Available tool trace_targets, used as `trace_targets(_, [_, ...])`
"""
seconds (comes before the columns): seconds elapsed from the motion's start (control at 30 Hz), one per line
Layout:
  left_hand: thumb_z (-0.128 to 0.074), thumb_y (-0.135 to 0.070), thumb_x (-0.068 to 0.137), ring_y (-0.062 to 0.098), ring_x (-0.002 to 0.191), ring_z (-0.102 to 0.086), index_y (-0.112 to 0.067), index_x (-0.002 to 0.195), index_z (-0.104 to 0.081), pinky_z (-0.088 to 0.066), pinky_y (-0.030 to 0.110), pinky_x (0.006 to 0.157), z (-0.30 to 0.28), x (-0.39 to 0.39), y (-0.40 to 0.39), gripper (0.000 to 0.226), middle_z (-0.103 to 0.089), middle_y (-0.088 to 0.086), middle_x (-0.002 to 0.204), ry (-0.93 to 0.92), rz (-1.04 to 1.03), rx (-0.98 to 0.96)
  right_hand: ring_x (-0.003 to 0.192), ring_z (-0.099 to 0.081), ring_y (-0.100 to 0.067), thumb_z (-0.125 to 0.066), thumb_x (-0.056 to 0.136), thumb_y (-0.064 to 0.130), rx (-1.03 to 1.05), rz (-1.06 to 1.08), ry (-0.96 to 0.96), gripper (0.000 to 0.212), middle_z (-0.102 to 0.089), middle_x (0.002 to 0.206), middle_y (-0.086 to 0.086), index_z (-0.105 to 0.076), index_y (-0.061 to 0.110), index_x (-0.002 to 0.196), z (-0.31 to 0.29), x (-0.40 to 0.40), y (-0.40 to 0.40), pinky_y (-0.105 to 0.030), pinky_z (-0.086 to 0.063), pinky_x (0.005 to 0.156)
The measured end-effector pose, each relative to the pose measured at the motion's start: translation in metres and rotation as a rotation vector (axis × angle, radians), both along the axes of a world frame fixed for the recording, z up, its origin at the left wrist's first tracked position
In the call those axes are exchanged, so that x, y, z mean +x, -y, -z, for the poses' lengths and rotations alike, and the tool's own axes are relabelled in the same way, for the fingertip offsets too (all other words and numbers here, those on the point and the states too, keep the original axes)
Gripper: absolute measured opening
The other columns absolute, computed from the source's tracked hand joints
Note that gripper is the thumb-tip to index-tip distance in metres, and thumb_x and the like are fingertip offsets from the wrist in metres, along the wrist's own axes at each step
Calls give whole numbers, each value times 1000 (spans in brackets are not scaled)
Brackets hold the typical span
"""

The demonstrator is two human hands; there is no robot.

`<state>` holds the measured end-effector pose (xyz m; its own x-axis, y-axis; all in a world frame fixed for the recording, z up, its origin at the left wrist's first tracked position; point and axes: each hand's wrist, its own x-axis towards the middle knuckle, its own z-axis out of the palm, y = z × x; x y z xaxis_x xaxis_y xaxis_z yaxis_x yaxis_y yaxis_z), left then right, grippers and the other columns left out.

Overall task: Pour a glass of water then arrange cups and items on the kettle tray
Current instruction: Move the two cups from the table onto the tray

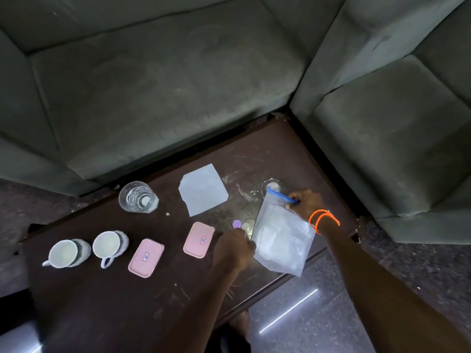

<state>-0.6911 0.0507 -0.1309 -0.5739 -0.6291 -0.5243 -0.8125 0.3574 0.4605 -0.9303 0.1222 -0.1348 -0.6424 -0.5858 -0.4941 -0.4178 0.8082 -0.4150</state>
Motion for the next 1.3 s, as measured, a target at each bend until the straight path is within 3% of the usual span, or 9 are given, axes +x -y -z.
trace_targets(0.1, [-59,-29,91,26,94,-74,-17,98,-75,-59,35,81,3,-11,13,21,-79,3,102,-144,7,-97,93,-70,-34,-78,80,17,-4,3,-83,27,-77,98,-12,-76,18,107,10,9,3,-33,-52,80])
trace_targets(0.2, [-63,-28,92,25,95,-73,-19,100,-74,-58,35,80,5,-9,22,17,-79,1,102,-202,-25,-99,104,-67,-36,-77,79,16,-62,13,-182,40,-75,110,-11,-71,20,118,11,23,8,-42,-50,95])
trace_targets(0.37, [-64,-23,92,26,99,-70,-20,98,-74,-57,41,82,-6,26,26,12,-77,1,105,-276,-157,-83,101,-68,-40,-78,75,4,-302,-57,-263,40,-73,111,-20,-71,4,115,0,65,26,-47,-52,93])
trace_targets(0.73, [-61,-32,87,24,91,-71,-26,98,-70,-57,38,75,-37,195,84,15,-74,-2,99,-301,-519,-255,97,-69,-33,-77,77,7,-470,-380,2,33,-76,105,-10,-74,13,110,-17,252,106,-37,-54,91])
trace_targets(0.83, [-74,-14,80,34,90,-71,-18,100,-77,-56,42,73,-37,249,117,20,-74,8,100,-250,-529,-463,103,-67,-31,-74,80,12,-439,-459,92,39,-74,112,-8,-70,16,118,-20,302,131,-36,-53,91])
trace_targets(0.9, [-76,-18,77,39,96,-68,-15,106,-76,-51,45,80,-36,283,139,28,-72,11,105,-129,-562,-579,109,-63,-28,-72,82,12,-437,-488,150,40,-71,119,-7,-67,17,122,-18,331,148,-30,-48,95])
trace_targets(1.0, [-75,-37,76,38,116,-56,-20,129,-66,-43,49,94,-33,322,165,56,-62,11,122,21,-581,-499,111,-58,-26,-73,77,3,-457,-513,244,53,-62,121,-10,-61,14,127,-13,367,170,-15,-37,91])
trace_targets(1.13, [-82,-44,72,36,132,-49,-29,150,-49,-39,51,109,-27,353,194,86,-53,7,143,71,-427,-303,128,-46,-37,-80,71,13,-338,-589,172,82,-47,138,-17,-43,8,144,1,392,194,-48,-41,106])
trace_targets(1.3, [-83,-32,76,36,136,-48,-27,154,-46,-42,52,111,-17,356,217,86,-49,9,148,104,-239,-165,130,-41,-38,-77,66,-1,-309,-749,5,88,-42,144,-12,-45,17,146,20,401,204,-48,-44,104])
